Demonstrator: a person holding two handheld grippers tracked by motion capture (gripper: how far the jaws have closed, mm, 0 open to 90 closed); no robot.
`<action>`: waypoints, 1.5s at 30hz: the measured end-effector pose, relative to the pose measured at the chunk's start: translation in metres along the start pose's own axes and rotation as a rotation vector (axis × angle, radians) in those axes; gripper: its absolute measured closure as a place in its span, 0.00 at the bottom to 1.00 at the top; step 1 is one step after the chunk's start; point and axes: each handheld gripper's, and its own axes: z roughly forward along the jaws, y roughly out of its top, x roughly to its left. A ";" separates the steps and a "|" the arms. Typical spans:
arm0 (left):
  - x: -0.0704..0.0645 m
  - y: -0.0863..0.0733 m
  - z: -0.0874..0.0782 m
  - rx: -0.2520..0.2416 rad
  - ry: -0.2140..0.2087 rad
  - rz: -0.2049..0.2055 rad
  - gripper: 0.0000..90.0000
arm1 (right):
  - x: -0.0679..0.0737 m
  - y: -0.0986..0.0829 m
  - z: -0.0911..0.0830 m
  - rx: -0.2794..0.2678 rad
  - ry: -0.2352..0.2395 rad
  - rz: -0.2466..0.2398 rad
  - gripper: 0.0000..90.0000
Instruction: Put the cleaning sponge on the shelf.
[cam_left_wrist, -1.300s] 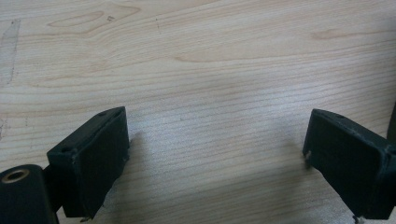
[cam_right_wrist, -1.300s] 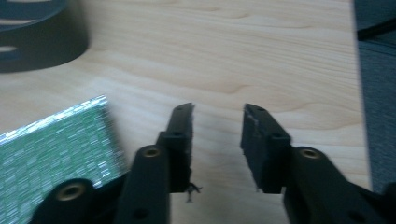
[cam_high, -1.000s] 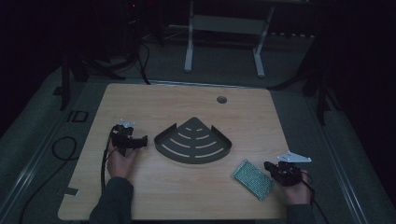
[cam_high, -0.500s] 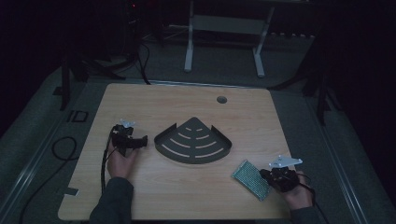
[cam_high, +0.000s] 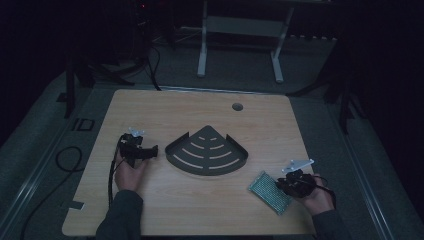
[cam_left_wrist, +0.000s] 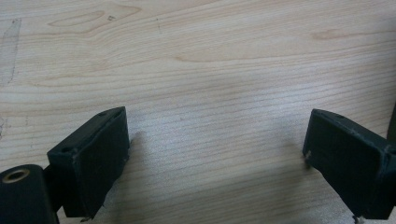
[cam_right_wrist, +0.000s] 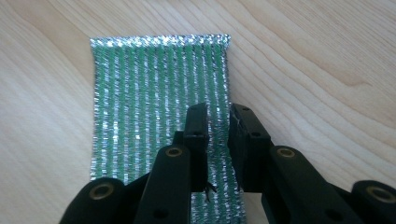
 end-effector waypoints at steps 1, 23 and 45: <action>0.000 0.000 0.000 0.000 0.000 0.000 0.08 | -0.003 0.002 0.003 0.019 0.008 -0.004 0.85; 0.000 0.000 0.000 0.000 0.000 -0.001 0.08 | -0.019 0.016 0.012 0.123 0.109 -0.015 0.83; 0.000 0.000 0.000 0.000 0.000 0.000 0.08 | -0.032 0.026 0.021 0.211 0.174 -0.006 0.84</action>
